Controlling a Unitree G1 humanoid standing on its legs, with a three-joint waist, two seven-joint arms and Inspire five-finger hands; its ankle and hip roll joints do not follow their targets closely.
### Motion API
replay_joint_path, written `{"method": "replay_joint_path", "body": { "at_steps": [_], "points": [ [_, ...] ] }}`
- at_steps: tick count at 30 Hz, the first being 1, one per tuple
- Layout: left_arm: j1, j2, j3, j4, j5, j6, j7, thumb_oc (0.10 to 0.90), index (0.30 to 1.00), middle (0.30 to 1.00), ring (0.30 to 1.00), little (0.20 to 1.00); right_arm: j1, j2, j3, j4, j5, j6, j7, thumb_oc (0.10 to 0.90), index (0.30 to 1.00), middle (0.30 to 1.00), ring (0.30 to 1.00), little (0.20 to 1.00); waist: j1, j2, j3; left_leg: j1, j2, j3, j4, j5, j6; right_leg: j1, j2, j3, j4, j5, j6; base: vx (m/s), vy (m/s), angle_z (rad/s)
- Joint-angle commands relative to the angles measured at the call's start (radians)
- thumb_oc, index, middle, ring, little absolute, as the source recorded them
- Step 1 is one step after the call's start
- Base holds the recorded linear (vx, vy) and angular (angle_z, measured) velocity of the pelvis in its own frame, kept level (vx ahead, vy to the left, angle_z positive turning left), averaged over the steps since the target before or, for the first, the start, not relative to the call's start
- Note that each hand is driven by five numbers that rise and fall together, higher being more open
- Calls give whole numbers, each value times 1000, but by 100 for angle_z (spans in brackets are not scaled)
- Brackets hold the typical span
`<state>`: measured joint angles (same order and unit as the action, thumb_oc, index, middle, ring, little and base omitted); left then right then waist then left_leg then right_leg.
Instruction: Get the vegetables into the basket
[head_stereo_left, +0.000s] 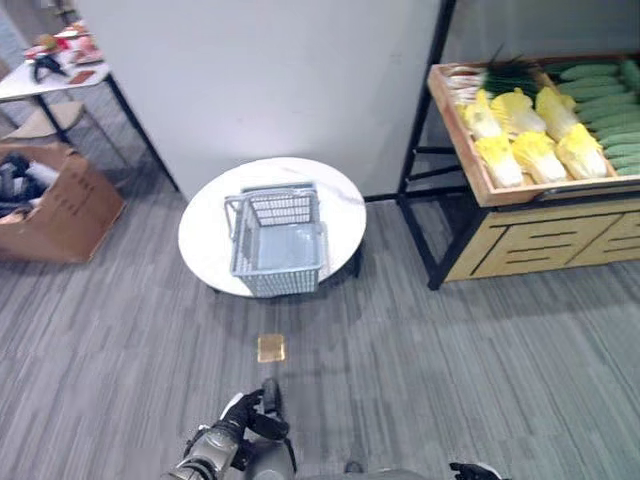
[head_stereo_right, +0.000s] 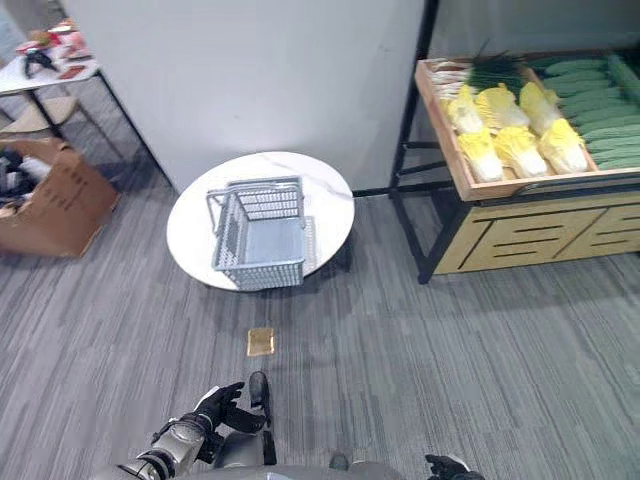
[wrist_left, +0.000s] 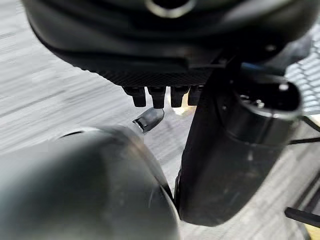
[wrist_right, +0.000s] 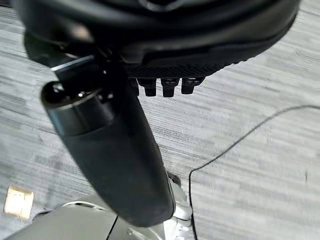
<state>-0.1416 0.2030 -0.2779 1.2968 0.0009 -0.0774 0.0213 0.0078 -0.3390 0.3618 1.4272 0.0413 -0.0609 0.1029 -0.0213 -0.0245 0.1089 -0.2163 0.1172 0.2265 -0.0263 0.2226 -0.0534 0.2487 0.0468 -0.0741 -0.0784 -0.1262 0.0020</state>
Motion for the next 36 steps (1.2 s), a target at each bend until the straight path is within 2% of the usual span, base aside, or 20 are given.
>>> {"method": "replay_joint_path", "body": {
  "at_steps": [1, 2, 4, 6, 9, 14, 16, 18, 19, 22, 25, 31, 33, 34, 36],
  "points": [
    [40, 96, -19, 20, 10, 24, 22, 900, 1000, 1000, 1000, 1000, -28, 25, -3, -98, -33, -21, -16, 900, 1000, 1000, 1000, 1000, 37, -59, 9, 4, 8, -23, 123, -94, -22, -117, -177, 101, 126, 116, 139, 236, 445, -57],
    [24, 118, -9, 22, 2, 22, 29, 900, 1000, 1000, 1000, 1000, -69, 41, 21, -125, -32, -24, -19, 900, 1000, 1000, 1000, 1000, 47, -85, 24, 18, -5, 20, 128, -133, 8, -191, -202, 130, 190, 206, 169, 133, 360, -50],
    [34, 126, 11, 30, -9, 21, 32, 900, 1000, 1000, 1000, 1000, -86, 51, 33, -158, -27, -25, -16, 900, 1000, 1000, 1000, 1000, 55, -103, 33, 47, -20, 41, 118, -158, 24, -215, -221, 132, 207, 283, 192, 138, 274, -67],
    [39, 130, 18, 32, -11, 20, 35, 900, 1000, 1000, 1000, 1000, -86, 54, 33, -159, -24, -26, -16, 900, 1000, 1000, 1000, 1000, 59, -107, 29, 62, -29, 44, 111, -168, 30, -217, -232, 125, 207, 313, 199, 102, 141, -40],
    [47, 137, 21, 39, -3, 21, 35, 900, 1000, 1000, 1000, 1000, -82, 60, 33, -161, -29, -25, -13, 900, 1000, 1000, 1000, 1000, 61, -121, 18, 95, -54, 50, 99, -196, 43, -213, -268, 104, 197, 405, 221, 120, 149, 2],
    [52, 144, 22, 45, 13, 26, 34, 900, 1000, 1000, 1000, 1000, -79, 63, 39, -167, -38, -24, -7, 900, 1000, 1000, 1000, 1000, 62, -124, 3, 131, -78, 53, 40, -191, 52, -224, -284, 91, 209, 471, 236, 54, 101, -6],
    [53, 145, 22, 49, 20, 27, 32, 900, 1000, 1000, 1000, 1000, -78, 62, 40, -175, -34, -27, -9, 900, 1000, 1000, 1000, 1000, 58, -115, 4, 150, -85, 51, 24, -194, 58, -232, -265, 94, 255, 464, 232, 70, 118, -7],
    [52, 147, 23, 56, 24, 27, 30, 900, 1000, 1000, 1000, 1000, -77, 63, 39, -179, -20, -31, -10, 900, 1000, 1000, 1000, 1000, 36, -96, 11, 191, -80, 42, -3, -200, 53, -296, -228, 96, 220, 374, 204, 144, 86, -3],
    [50, 147, 26, 61, 24, 27, 32, 900, 1000, 1000, 1000, 1000, -79, 65, 39, -175, -20, -32, -12, 900, 1000, 1000, 1000, 1000, 29, -89, 19, 205, -77, 39, -8, -200, 51, -338, -215, 96, 198, 355, 197, 144, 55, 4],
    [44, 141, 27, 60, 22, 28, 34, 900, 1000, 1000, 1000, 1000, -81, 65, 42, -177, -20, -32, -15, 900, 1000, 1000, 1000, 1000, 4, -82, 53, 256, -84, 18, -20, -208, 46, -417, -195, 70, 161, 370, 197, 134, 7, 19],
    [48, 135, 24, 55, 28, 28, 31, 900, 1000, 1000, 1000, 1000, -71, 54, 48, -191, -27, -31, -12, 900, 1000, 1000, 1000, 1000, -3, -86, 64, 258, -93, -4, 4, -214, 43, -373, -205, 40, 155, 353, 194, 36, -19, 41],
    [62, 117, 21, 73, 41, 34, 27, 900, 1000, 1000, 1000, 1000, -66, 41, 30, -236, -9, -38, -18, 900, 1000, 1000, 1000, 1000, -5, -76, 30, 283, -88, -3, -23, -210, 35, -320, -190, 42, 111, 322, 183, 40, -50, 21],
    [88, 116, 41, 60, 43, 32, 35, 900, 1000, 1000, 1000, 1000, -63, -18, -5, -488, 22, -55, -50, 900, 1000, 1000, 1000, 1000, -10, -68, 12, 301, -77, 3, -36, -205, 24, -285, -183, 40, 75, 298, 177, 68, -36, -14],
    [107, 109, 51, 52, 54, 33, 38, 900, 1000, 1000, 1000, 1000, -56, -73, -40, -639, 8, -60, -69, 900, 1000, 1000, 1000, 1000, -13, -64, 8, 314, -75, 7, -42, -203, 19, -270, -180, 41, 69, 291, 177, 46, -16, -9],
    [112, 104, 55, 49, 57, 34, 37, 900, 1000, 1000, 1000, 1000, -62, -98, -57, -700, 2, -62, -79, 900, 1000, 1000, 1000, 1000, -13, -63, 5, 318, -74, 8, -43, -203, 17, -265, -180, 43, 68, 290, 177, 29, -4, -13]
  ]
}}
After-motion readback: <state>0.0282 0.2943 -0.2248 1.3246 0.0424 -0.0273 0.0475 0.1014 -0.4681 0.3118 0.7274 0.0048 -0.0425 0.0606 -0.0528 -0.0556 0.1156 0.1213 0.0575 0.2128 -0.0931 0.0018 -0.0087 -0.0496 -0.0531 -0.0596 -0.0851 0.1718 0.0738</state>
